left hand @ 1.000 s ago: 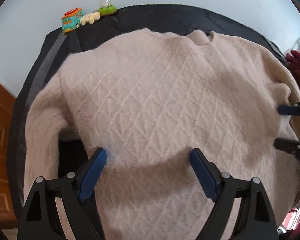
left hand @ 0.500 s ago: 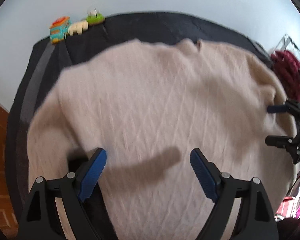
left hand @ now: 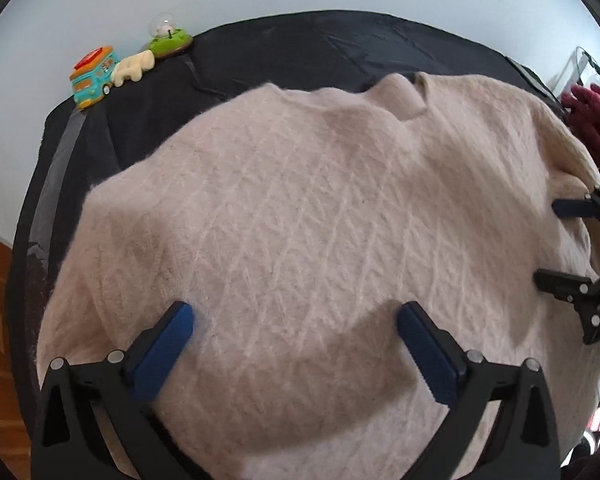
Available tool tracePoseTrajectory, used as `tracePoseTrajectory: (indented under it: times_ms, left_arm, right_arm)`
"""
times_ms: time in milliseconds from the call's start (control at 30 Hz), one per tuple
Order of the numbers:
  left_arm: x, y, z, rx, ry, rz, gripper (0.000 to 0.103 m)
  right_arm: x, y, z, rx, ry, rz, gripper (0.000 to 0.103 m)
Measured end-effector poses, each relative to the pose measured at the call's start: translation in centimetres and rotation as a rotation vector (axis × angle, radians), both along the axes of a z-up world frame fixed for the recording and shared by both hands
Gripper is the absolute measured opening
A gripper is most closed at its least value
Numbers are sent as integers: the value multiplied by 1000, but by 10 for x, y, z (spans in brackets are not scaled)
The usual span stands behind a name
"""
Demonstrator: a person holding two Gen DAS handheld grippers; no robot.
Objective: Fold clothes
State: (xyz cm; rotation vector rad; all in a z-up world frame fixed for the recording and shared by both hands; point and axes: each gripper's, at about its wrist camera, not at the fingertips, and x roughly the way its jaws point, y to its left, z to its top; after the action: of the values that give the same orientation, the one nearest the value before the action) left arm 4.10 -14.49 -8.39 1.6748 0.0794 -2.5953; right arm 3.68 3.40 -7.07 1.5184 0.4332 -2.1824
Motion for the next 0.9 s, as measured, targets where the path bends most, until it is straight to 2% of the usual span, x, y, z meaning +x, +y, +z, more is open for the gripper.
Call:
tracePoseTrajectory:
  times_ms: [300,500,633,733,900]
  left_arm:
    - [3,6,-4,-18,49,89,103]
    - [5,8,-12,-18,58,142,103]
    - [3,6,-16,-17,41,174,103]
    - [7,6,-14,-18,30,206,103]
    - [22,25,2,-27,51,227,103]
  right_arm:
    - [9,3,2,-38,57,-8,103]
    - [23,1,2,-80,150,-43,103]
    - [8,-2,4,-44,92,-75,103]
    - [19,6,12,-46,76,-103,103]
    - [56,45,43,-184,102,-134,103]
